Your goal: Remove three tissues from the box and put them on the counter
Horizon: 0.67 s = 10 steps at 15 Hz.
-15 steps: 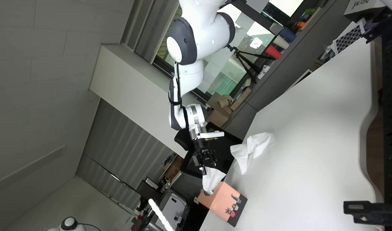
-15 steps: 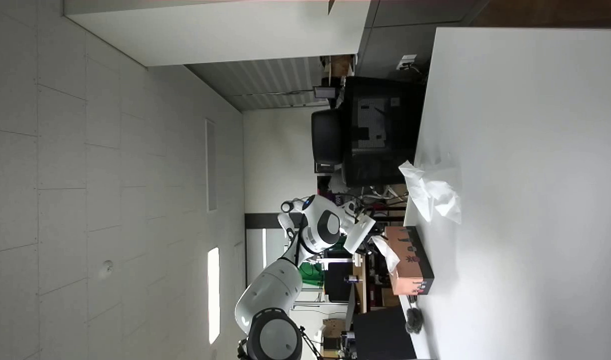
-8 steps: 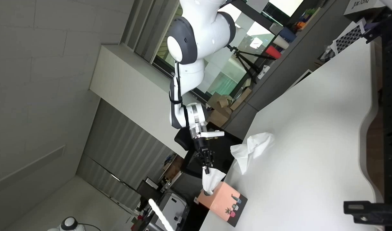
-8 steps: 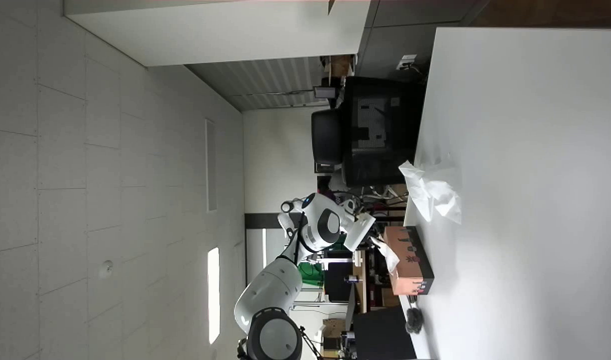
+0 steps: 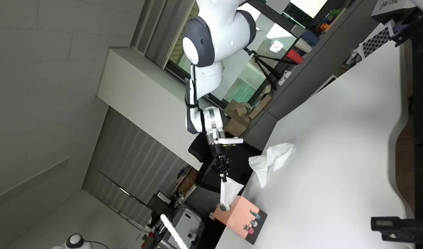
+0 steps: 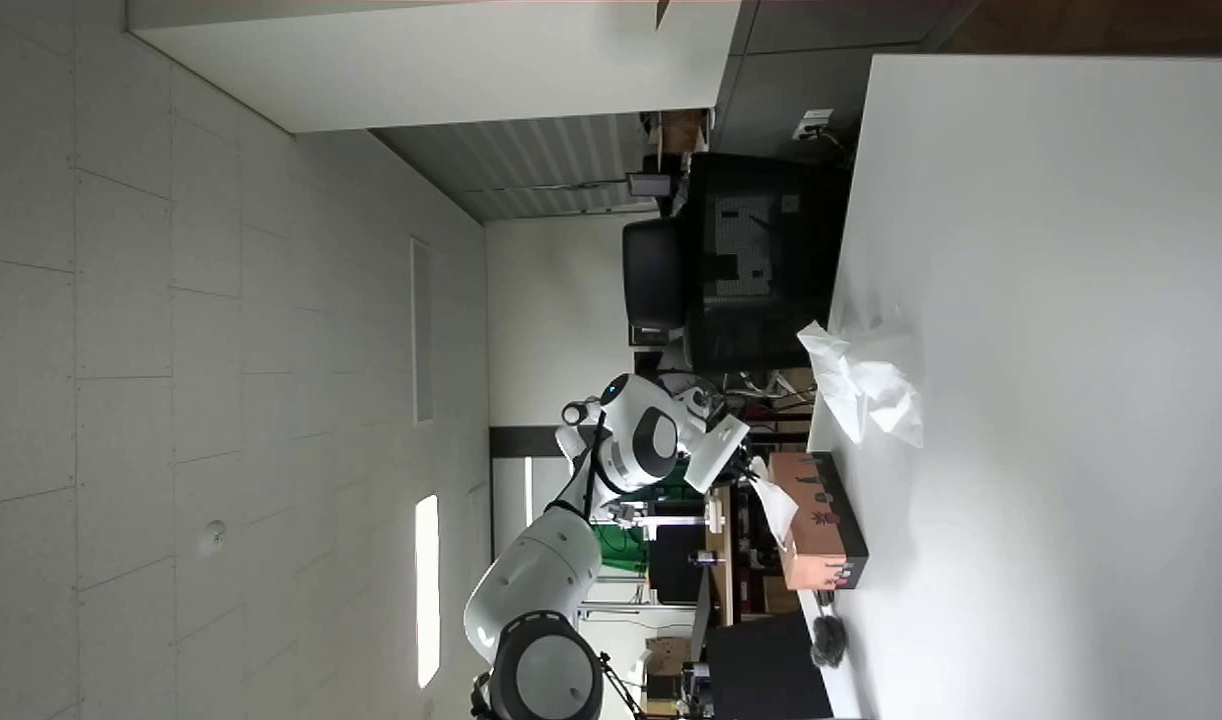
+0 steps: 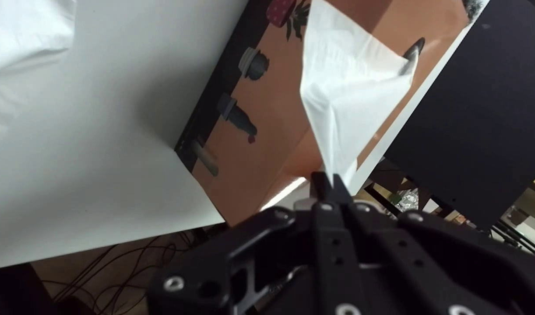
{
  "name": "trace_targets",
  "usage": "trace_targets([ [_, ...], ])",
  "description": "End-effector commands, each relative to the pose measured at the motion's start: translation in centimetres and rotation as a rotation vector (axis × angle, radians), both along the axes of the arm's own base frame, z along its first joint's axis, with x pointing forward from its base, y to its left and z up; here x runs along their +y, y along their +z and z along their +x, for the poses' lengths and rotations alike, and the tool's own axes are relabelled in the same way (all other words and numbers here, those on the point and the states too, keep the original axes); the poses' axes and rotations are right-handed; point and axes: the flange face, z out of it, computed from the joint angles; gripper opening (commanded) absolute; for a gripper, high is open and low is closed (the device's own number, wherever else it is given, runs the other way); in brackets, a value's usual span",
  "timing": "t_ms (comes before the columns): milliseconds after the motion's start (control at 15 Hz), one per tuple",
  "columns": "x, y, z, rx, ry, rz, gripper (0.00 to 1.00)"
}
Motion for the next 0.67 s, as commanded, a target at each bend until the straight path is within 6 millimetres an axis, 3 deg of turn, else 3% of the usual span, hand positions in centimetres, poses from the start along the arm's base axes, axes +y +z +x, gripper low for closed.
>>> trace_targets([
  [0, -3.1, 2.1, 0.5, -0.04, -0.058, 0.025, 0.0],
  [333, -9.3, 4.1, 0.8, -0.094, -0.203, 0.014, 0.0],
  [600, -15.4, 5.5, 0.1, -0.131, -0.353, -0.001, 0.0],
])
